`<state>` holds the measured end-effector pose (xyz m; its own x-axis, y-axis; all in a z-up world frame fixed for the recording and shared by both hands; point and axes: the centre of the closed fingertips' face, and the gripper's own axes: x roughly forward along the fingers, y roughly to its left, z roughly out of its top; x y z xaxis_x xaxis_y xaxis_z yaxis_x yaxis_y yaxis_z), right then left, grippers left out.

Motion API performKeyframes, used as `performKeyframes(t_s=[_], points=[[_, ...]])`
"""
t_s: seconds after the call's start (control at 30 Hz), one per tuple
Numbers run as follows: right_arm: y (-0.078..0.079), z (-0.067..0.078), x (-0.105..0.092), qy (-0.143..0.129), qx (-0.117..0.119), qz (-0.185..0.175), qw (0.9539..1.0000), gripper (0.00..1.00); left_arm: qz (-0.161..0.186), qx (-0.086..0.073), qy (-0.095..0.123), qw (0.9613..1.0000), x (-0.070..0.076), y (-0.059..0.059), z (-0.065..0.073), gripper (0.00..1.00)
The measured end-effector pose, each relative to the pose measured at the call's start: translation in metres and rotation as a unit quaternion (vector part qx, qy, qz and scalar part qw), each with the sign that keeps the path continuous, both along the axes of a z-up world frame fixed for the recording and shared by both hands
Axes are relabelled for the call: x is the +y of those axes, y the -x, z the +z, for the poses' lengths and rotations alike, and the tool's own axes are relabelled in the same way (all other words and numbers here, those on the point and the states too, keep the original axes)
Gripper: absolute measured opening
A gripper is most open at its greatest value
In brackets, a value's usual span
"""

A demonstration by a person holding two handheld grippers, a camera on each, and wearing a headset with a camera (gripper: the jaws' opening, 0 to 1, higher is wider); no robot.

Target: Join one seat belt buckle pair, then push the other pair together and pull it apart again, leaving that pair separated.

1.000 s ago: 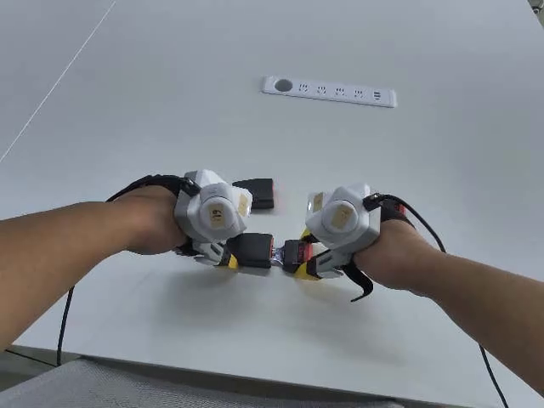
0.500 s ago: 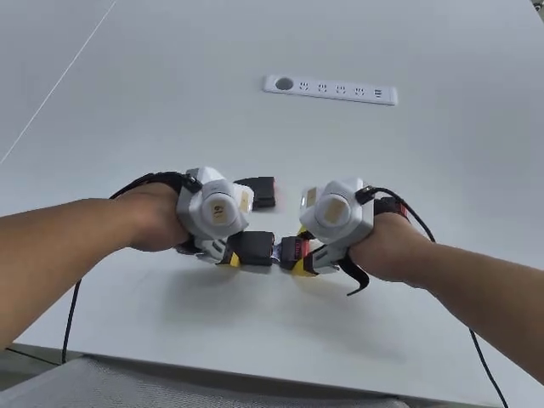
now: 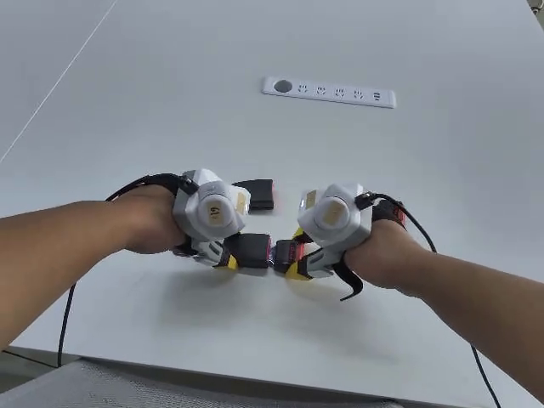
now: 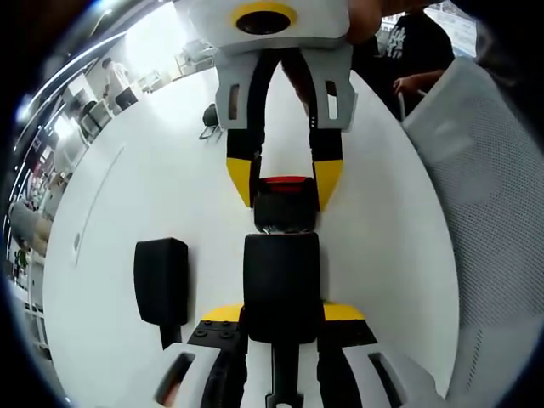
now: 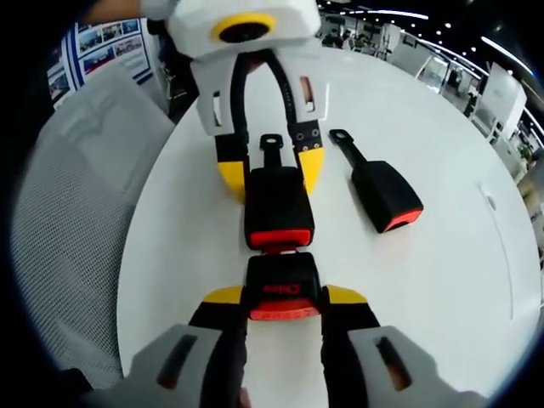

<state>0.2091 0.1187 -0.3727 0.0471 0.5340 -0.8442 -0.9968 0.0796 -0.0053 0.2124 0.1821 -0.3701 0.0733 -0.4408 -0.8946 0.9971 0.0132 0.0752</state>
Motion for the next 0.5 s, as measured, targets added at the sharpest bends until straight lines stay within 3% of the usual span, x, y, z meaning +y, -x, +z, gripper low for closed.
performKeyframes(t_s=[0.2, 0.5], points=[[0.0003, 0.0006, -0.0027, -0.003, -0.011, 0.018, 0.9998, 0.32, 0.003, 0.005, 0.023, 0.9997, 0.0035, -0.0025, 0.0000, 0.31], [0.0000, 0.0017, -0.0037, 0.001, -0.010, 0.019, 0.9998, 0.32, 0.011, 0.004, 0.020, 0.9997, 0.0032, -0.0037, 0.0001, 0.31]])
